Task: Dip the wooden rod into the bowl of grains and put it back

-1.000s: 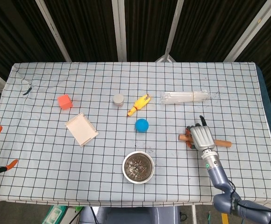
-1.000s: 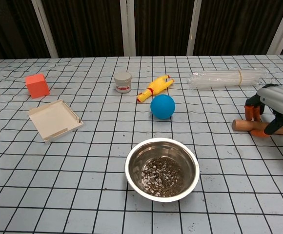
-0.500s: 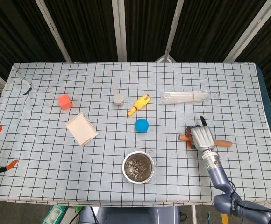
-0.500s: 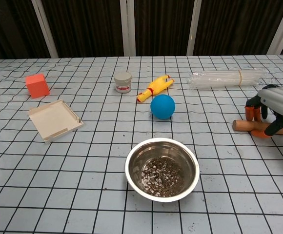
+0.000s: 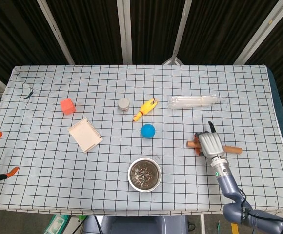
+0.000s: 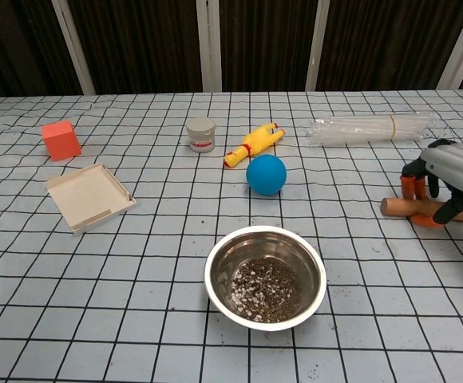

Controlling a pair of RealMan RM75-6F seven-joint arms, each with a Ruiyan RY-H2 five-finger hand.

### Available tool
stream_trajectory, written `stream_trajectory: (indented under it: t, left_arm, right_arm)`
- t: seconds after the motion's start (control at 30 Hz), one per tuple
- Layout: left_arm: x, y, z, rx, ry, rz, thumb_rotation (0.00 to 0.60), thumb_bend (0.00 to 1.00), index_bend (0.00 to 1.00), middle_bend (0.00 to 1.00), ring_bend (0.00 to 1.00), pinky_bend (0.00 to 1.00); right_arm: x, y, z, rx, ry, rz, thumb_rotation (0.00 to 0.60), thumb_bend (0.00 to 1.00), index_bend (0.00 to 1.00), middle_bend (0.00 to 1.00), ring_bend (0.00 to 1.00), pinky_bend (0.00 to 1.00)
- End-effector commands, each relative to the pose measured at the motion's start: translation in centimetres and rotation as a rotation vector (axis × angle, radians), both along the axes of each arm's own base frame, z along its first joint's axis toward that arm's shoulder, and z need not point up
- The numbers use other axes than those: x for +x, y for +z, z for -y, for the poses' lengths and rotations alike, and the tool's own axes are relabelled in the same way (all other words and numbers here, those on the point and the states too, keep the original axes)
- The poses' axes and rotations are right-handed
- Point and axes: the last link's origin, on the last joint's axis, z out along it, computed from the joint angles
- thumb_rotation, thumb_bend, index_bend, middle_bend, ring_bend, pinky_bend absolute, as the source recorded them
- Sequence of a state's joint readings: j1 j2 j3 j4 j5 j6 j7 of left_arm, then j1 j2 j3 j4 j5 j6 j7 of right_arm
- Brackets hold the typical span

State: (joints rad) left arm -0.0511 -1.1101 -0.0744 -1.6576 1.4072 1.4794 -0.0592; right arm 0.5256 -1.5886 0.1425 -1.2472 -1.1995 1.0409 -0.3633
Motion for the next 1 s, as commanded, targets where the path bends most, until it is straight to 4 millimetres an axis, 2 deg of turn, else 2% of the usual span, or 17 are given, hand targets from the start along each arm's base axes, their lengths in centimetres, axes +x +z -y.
stream_trajectory:
  t: [0.03,0.2,0.57,0.8,1.0]
  left_arm:
    - [0.0,0.0,0.0,0.0,0.0,0.001,0.6,0.06,0.0,0.0,0.0,0.0]
    - [0.0,0.0,0.0,0.001,-0.001,0.002,0.6,0.06,0.0,0.0,0.0,0.0]
    - [0.0,0.0,0.0,0.003,-0.001,0.002,0.6,0.06,0.0,0.0,0.0,0.0]
    - [0.1,0.0,0.1,0.003,-0.003,0.006,0.6,0.06,0.0,0.0,0.0,0.0]
    - [0.1,-0.1,0.1,0.002,-0.004,0.006,0.6,0.06,0.0,0.0,0.0,0.0]
  right_arm:
    - [0.0,0.0,0.0,-0.001,0.004,0.006,0.6,0.54,0.62,0.57,0.56,0.04]
    - [0.1,0.2,-0.1,-0.005,0.015,0.021,0.6,0.57,0.69,0.62,0.62,0.07]
    - [0.9,1.6,-0.4,-0.02,0.049,0.087,0.6,0.57,0.7,0.62,0.63,0.08]
    - [2.7,3.4,-1.1,-0.012,0.08,0.271,0.6,0.6,0.71,0.63,0.63,0.09]
    - [4.5,5.8,-2.0,0.019,0.118,0.41,0.6,0.6,0.72,0.64,0.64,0.09]
